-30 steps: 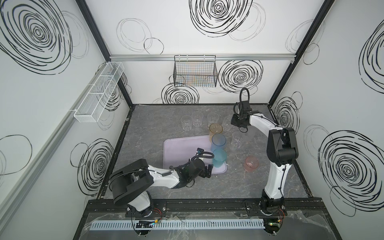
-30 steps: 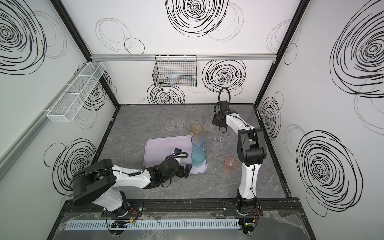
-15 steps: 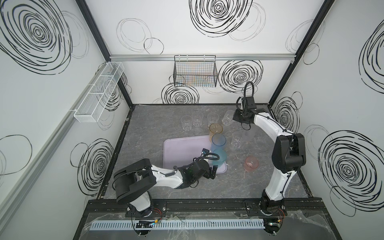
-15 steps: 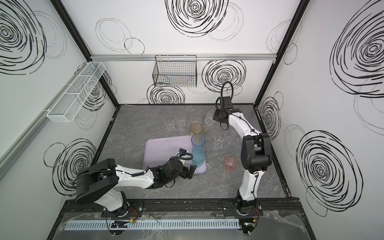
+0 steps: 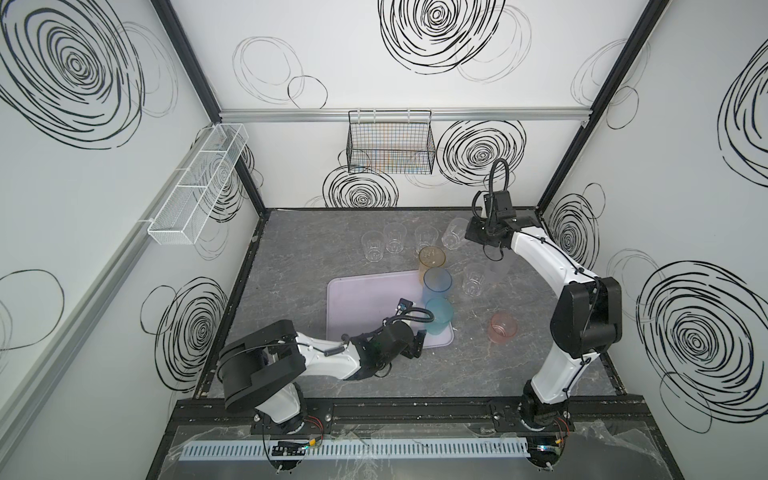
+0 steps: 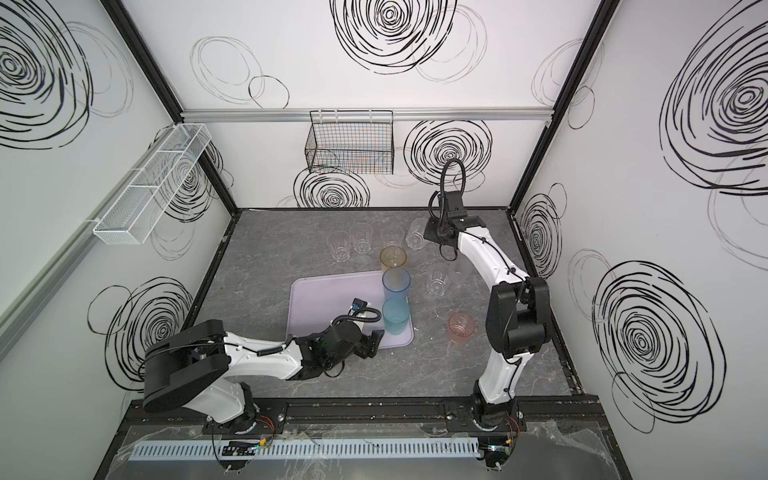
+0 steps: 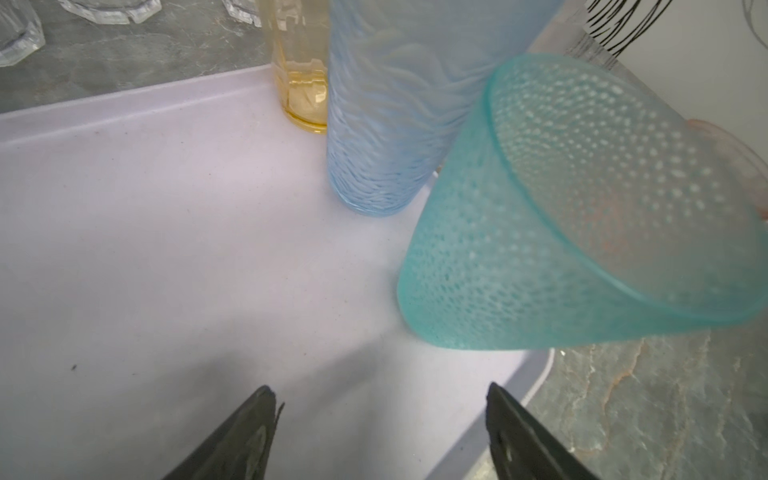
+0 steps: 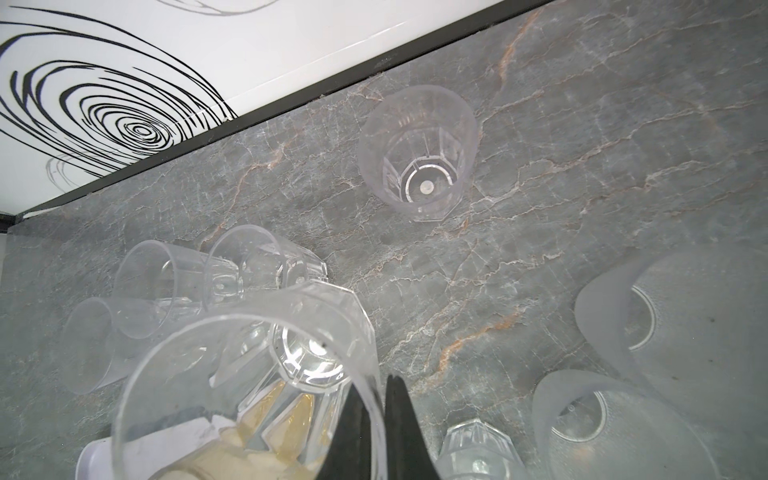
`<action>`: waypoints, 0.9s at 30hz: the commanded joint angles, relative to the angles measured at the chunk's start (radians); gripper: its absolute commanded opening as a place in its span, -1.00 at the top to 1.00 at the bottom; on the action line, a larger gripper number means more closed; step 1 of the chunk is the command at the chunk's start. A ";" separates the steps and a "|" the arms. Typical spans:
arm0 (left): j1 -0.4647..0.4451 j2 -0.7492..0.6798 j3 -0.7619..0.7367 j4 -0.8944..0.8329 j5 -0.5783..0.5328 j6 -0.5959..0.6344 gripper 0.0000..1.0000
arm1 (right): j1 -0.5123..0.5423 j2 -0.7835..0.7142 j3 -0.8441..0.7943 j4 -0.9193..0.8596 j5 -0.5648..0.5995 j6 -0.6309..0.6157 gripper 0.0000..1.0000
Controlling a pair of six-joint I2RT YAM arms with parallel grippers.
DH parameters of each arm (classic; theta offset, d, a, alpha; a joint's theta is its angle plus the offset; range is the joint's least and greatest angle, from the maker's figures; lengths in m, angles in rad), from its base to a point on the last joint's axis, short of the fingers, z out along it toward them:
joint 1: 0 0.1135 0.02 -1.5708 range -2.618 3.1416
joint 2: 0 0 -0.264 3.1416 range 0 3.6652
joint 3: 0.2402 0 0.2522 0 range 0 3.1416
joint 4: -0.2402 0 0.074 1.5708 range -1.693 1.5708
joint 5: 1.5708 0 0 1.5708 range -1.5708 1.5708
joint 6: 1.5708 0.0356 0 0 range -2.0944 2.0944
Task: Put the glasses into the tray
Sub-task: 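Lift the clear glass with the right gripper while left gripper hovers by the teal glass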
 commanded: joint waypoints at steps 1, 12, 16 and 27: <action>0.048 0.046 0.032 0.010 -0.018 -0.044 -0.63 | 0.013 -0.043 -0.003 0.010 0.015 -0.009 0.87; 0.028 0.160 0.091 0.116 0.059 -0.015 -0.64 | 0.021 -0.041 0.020 0.003 0.034 -0.008 0.87; 0.024 0.171 0.113 0.106 0.063 -0.001 -0.64 | 0.024 -0.054 0.067 -0.007 0.044 -0.018 0.87; -0.001 -0.044 0.057 -0.038 -0.096 0.099 -0.70 | 0.103 -0.044 0.278 -0.102 0.108 -0.075 0.88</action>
